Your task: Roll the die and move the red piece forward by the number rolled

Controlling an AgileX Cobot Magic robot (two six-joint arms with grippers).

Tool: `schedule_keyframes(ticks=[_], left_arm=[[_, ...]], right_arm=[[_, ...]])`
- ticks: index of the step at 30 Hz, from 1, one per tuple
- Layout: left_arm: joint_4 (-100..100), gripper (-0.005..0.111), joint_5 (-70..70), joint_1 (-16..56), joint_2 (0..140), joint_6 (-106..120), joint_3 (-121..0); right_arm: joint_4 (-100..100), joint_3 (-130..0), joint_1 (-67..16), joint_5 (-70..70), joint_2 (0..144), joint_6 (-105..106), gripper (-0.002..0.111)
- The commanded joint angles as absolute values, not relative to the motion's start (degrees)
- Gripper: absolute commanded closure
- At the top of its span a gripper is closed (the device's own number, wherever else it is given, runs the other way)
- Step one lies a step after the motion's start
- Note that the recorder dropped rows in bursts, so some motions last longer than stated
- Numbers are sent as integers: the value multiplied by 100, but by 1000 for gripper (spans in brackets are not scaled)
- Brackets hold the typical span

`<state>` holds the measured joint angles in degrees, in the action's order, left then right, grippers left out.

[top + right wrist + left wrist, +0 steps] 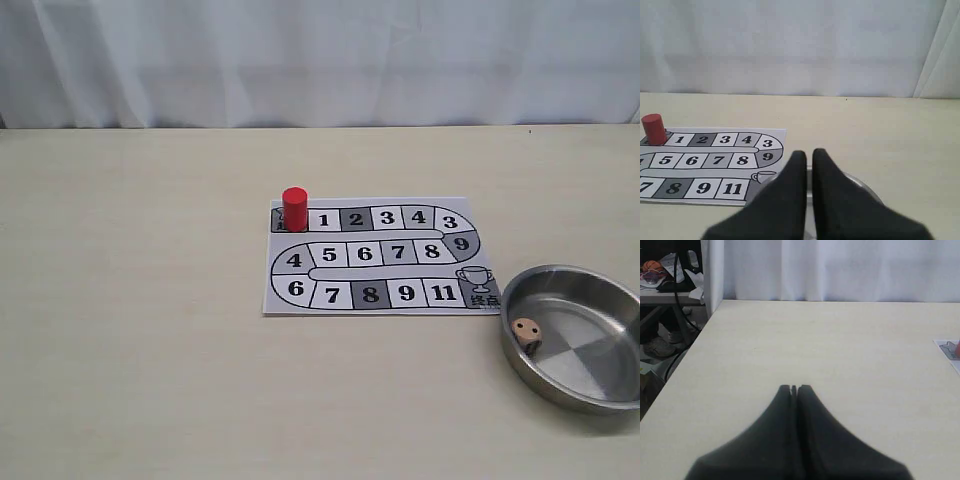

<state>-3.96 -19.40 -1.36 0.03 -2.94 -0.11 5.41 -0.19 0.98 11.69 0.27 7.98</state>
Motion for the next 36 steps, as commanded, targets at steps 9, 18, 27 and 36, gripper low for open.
schedule_keyframes(ticks=[9, 18, 27, 36], left_arm=[[-393, 107, -1893, -136, 0, -326, 0], [-393, 107, -1893, -136, 0, -326, 0], [-393, 107, -1893, -136, 0, -326, 0], [-393, 107, -1893, -136, 0, -326, 0]], right_arm=[[495, 0, 115, 1170, 0, 826, 104], [514, 0, 115, 446, 0, 826, 104], [1698, -132, 115, -1297, 0, 724, 104], [1689, -1824, 115, 0, 0, 1114, 104]])
